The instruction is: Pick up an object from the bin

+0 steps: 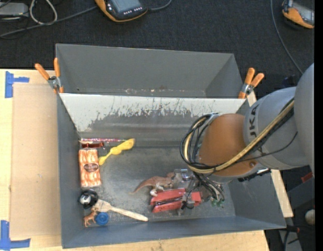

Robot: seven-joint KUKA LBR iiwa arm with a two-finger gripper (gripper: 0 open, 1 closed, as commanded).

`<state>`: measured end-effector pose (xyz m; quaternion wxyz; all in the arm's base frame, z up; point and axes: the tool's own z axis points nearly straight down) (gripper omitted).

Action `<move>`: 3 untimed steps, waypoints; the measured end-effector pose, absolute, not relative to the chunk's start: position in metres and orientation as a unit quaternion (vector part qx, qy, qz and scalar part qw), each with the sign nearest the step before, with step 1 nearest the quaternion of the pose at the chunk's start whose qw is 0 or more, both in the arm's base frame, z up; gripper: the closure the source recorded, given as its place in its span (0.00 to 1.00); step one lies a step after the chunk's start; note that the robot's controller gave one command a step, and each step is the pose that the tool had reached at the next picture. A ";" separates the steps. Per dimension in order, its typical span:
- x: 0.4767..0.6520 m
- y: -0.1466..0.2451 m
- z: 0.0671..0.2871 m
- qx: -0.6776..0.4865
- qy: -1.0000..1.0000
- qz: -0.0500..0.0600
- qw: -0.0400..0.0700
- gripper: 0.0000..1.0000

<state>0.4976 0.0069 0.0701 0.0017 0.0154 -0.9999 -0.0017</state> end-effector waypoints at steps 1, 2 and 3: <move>0.498 0.007 0.070 0.016 -1.000 -0.002 0.002 1.00; 0.498 0.007 0.070 0.016 -1.000 -0.002 0.002 1.00; 0.498 0.007 0.070 0.017 -1.000 -0.002 0.001 1.00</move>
Offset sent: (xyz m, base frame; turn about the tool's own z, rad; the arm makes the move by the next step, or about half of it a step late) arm 0.0000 0.0000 0.0000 0.0000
